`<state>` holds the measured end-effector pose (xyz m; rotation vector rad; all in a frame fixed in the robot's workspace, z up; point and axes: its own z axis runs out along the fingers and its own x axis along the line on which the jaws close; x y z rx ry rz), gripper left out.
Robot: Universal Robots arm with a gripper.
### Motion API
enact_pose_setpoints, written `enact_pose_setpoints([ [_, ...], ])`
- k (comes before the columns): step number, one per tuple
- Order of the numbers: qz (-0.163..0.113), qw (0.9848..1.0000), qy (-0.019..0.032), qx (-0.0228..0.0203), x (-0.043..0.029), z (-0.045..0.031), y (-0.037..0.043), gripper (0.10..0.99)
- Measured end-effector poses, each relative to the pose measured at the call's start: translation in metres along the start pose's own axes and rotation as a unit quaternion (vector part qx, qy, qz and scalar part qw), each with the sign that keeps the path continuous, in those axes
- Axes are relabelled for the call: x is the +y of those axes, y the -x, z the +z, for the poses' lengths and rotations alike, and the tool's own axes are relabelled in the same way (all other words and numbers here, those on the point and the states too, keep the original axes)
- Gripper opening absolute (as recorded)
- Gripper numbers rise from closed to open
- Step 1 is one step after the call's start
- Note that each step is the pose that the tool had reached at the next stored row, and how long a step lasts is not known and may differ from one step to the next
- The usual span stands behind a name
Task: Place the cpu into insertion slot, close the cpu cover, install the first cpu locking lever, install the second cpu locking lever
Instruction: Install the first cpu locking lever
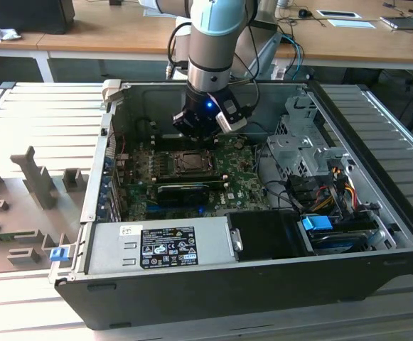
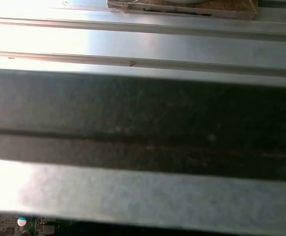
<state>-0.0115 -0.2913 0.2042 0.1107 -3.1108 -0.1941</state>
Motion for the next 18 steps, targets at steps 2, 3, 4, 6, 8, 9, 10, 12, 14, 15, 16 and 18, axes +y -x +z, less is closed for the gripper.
enact_pose_setpoints([
  [2, 0.000, 1.0000, -0.0012, 0.0000, 0.0000, 0.0002, 0.0002, 0.106],
  [3, 0.000, 1.0000, -0.0024, 0.0002, -0.0002, 0.0006, 0.0004, 0.106],
  [4, 0.000, 1.0000, -0.0036, 0.0004, -0.0003, 0.0012, 0.0007, 0.106],
  [6, 0.000, 1.0000, -0.0052, -0.0001, -0.0002, 0.0030, 0.0014, 0.106],
  [8, 0.000, 1.0000, -0.0069, 0.0004, -0.0004, 0.0026, 0.0014, 0.106],
  [9, 0.000, 1.0000, -0.0070, 0.0006, -0.0005, 0.0028, 0.0015, 0.106],
  [10, 0.000, 1.0000, -0.0072, 0.0007, -0.0007, 0.0035, 0.0018, 0.106],
  [12, 0.000, 1.0000, -0.0072, 0.0007, -0.0007, 0.0036, 0.0019, 0.106],
  [14, 0.000, 1.0000, -0.0069, 0.0005, -0.0001, -0.0002, 0.0020, 0.106],
  [15, 0.000, 1.0000, -0.0070, 0.0006, 0.0007, -0.0072, 0.0019, 0.106],
  [16, 0.000, 1.0000, -0.0069, 0.0006, 0.0007, -0.0084, 0.0018, 0.106],
  [18, 0.000, 1.0000, -0.0070, 0.0007, -0.0017, -0.0088, 0.0016, 0.106],
])
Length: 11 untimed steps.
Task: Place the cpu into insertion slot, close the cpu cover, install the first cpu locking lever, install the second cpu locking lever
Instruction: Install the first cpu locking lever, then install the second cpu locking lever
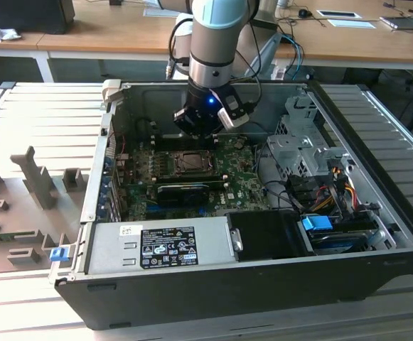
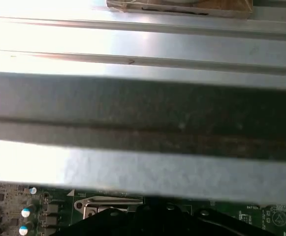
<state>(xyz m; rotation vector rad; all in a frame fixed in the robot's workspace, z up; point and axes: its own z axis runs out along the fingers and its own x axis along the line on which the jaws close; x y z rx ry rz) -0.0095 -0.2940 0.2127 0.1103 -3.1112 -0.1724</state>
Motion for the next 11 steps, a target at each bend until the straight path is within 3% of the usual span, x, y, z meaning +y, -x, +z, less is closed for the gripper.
enact_pose_setpoints([
  [11, 0.000, 1.0000, -0.0001, 0.0000, -0.0053, -0.0006, -0.0004, 0.106],
])
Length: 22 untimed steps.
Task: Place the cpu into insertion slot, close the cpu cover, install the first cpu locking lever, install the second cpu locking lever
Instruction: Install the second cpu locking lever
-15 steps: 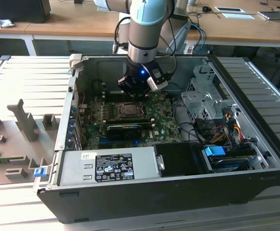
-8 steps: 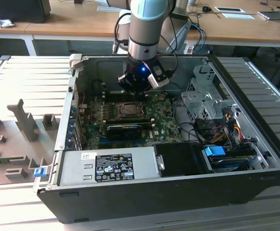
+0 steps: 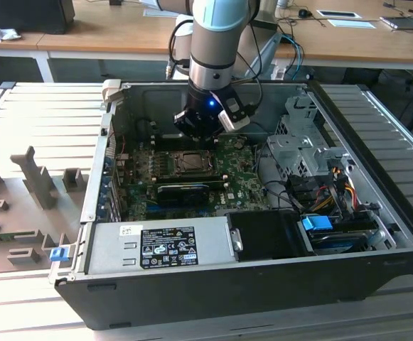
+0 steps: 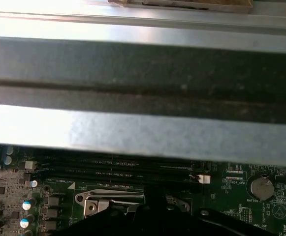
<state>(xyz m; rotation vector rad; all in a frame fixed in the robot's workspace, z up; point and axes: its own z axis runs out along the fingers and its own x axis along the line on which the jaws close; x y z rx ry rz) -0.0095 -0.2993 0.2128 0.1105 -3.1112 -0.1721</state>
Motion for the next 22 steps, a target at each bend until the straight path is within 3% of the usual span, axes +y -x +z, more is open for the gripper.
enact_pose_setpoints([
  [6, 0.000, 1.0000, -0.0001, 0.0000, -0.0044, -0.0011, -0.0004, 0.106],
  [16, 0.000, 1.0000, -0.0007, 0.0000, -0.0014, -0.0318, -0.0016, 0.106],
  [20, 0.000, 1.0000, -0.0007, 0.0000, -0.0263, -0.0342, -0.0045, 0.106],
  [22, 0.000, 1.0000, -0.0008, 0.0001, -0.0336, -0.0348, -0.0051, 0.106],
])
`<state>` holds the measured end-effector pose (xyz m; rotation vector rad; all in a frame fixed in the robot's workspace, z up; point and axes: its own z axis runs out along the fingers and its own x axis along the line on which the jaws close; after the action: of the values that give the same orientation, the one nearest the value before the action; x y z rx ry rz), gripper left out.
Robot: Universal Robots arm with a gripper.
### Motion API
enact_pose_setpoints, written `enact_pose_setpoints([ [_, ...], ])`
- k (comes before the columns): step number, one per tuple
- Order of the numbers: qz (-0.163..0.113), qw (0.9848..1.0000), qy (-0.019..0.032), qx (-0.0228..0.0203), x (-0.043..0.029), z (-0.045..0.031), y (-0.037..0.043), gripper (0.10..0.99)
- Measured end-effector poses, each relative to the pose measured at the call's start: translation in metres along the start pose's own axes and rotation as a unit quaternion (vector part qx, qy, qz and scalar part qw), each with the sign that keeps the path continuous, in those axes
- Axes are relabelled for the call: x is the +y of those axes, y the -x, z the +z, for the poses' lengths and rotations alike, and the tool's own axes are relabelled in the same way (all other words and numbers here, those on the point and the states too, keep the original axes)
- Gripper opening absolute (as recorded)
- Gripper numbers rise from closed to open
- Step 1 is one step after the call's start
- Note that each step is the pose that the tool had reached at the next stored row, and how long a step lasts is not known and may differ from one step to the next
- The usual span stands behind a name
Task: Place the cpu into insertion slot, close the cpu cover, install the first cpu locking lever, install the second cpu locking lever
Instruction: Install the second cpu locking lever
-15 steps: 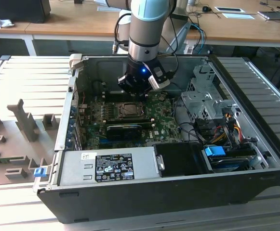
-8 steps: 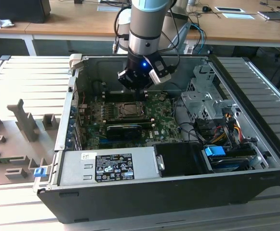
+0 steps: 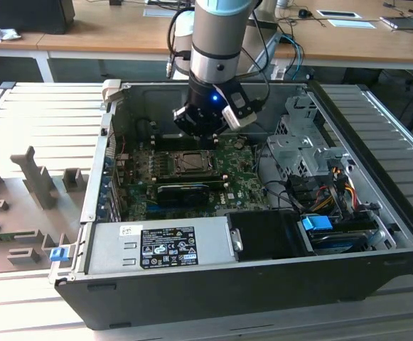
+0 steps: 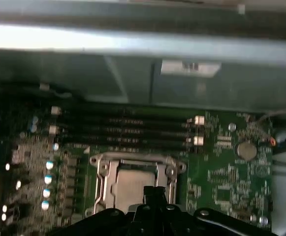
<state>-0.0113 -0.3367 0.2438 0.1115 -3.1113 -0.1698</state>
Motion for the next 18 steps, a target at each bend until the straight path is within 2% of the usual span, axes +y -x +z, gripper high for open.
enact_pose_setpoints([
  [1, 0.000, 1.0000, 0.0000, 0.0000, -0.0059, -0.0004, -0.0005, 0.106],
  [3, 0.000, 1.0000, 0.0008, 0.0000, -0.0101, -0.0006, -0.0007, 0.106],
  [5, -0.001, 1.0000, 0.0060, -0.0001, -0.0139, -0.0007, -0.0009, 0.106],
  [6, -0.001, 0.9999, 0.0132, -0.0005, -0.0160, -0.0006, -0.0010, 0.106],
  [7, -0.002, 0.9998, 0.0179, -0.0008, -0.0181, -0.0005, -0.0012, 0.106],
  [9, -0.002, 0.9998, 0.0208, -0.0009, -0.0223, -0.0001, -0.0015, 0.106],
  [18, -0.009, 0.9997, 0.0218, 0.0009, -0.0415, 0.0047, -0.0032, 0.106],
])
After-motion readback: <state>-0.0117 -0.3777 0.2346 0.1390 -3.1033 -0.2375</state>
